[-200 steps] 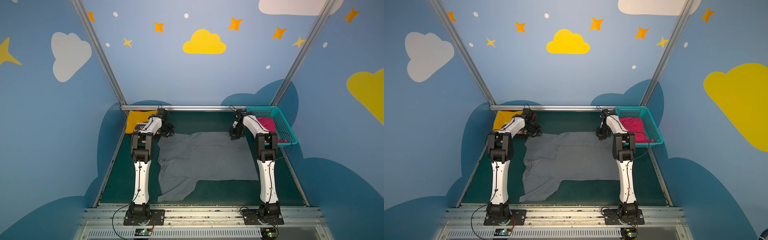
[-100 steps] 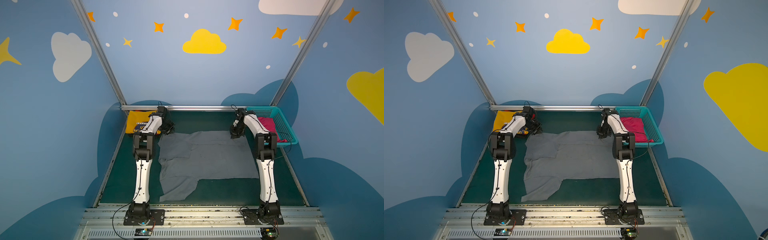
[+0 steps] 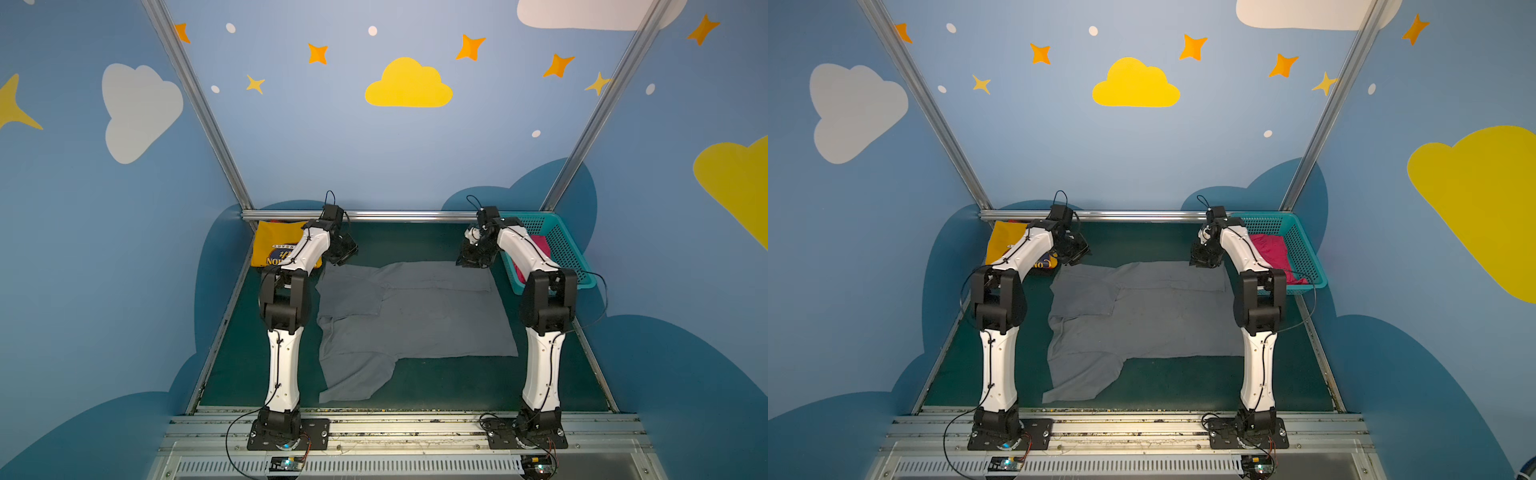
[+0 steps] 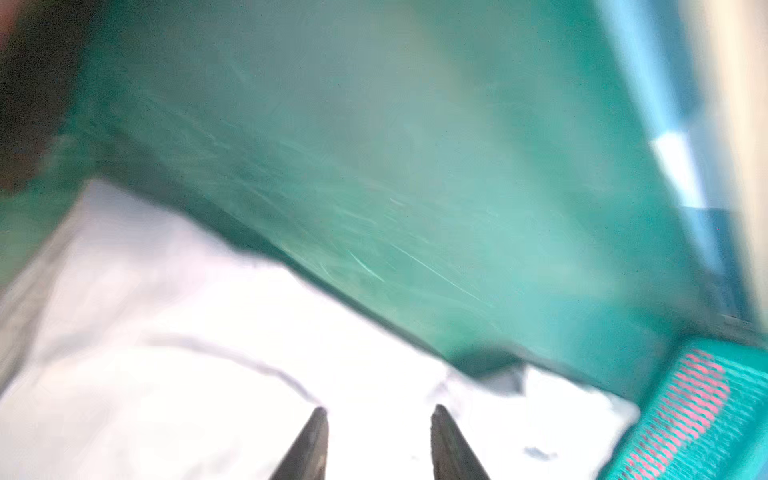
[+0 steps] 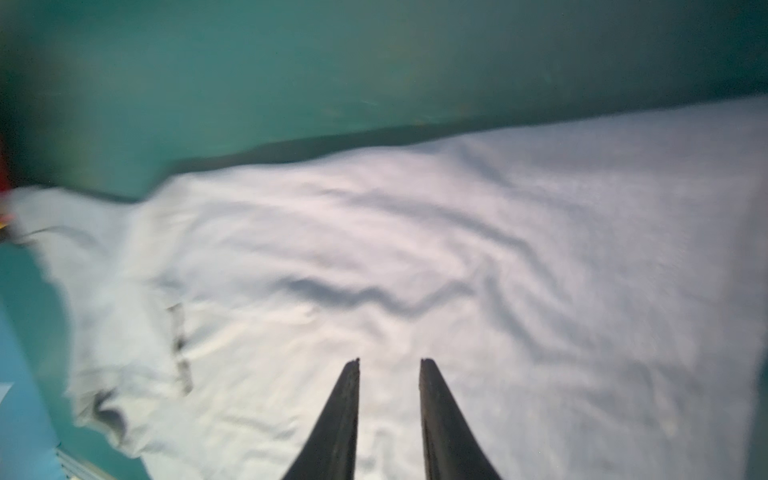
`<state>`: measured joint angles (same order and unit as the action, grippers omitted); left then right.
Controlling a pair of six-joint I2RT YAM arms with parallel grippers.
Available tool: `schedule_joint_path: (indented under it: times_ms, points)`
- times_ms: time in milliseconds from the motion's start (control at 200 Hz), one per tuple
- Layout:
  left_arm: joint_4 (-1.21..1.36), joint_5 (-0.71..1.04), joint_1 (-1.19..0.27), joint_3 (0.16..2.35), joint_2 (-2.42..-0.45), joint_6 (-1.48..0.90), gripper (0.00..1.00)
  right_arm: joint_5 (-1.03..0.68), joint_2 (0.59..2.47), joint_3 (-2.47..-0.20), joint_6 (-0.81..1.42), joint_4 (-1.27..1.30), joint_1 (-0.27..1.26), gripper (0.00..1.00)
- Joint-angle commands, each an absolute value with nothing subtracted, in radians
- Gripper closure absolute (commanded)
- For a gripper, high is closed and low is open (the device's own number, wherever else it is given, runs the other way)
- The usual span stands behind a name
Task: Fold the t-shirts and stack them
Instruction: 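Move the left gripper to the near hem while the right stays by the basket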
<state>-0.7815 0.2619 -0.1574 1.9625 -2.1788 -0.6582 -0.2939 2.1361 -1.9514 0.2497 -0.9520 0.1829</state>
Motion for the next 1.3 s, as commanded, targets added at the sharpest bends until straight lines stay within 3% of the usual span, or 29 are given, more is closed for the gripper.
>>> schedule_joint_path:
  times_ms: [0, 295, 596, 741, 971, 1292]
  points:
    - [-0.786, 0.160, -0.159, 1.854, -1.973, -0.623, 0.51, -0.320, 1.997, -1.838, 0.239, -0.890, 0.195, 0.70]
    - [-0.904, -0.054, -0.218, 1.242, -1.394, -0.738, 0.43, -0.336, 1.717, -1.454, 0.269, -0.739, 0.199, 0.69]
    - [-1.112, -0.130, -0.445, 0.806, -0.946, -1.124, 0.43, -0.360, 1.608, -1.315, 0.276, -0.706, 0.213, 0.69]
    - [-1.142, -0.131, -0.556, 0.712, -0.904, -1.256, 0.43, -0.361, 1.587, -1.310, 0.279, -0.699, 0.227, 0.69]
    - [-1.193, -0.124, -0.752, 0.664, -1.014, -1.411, 0.46, -0.349, 1.565, -1.308, 0.277, -0.705, 0.242, 0.68]
    - [-1.131, -0.100, -0.922, 0.563, -0.994, -1.607, 0.51, -0.348, 1.566, -1.302, 0.281, -0.707, 0.242, 0.68]
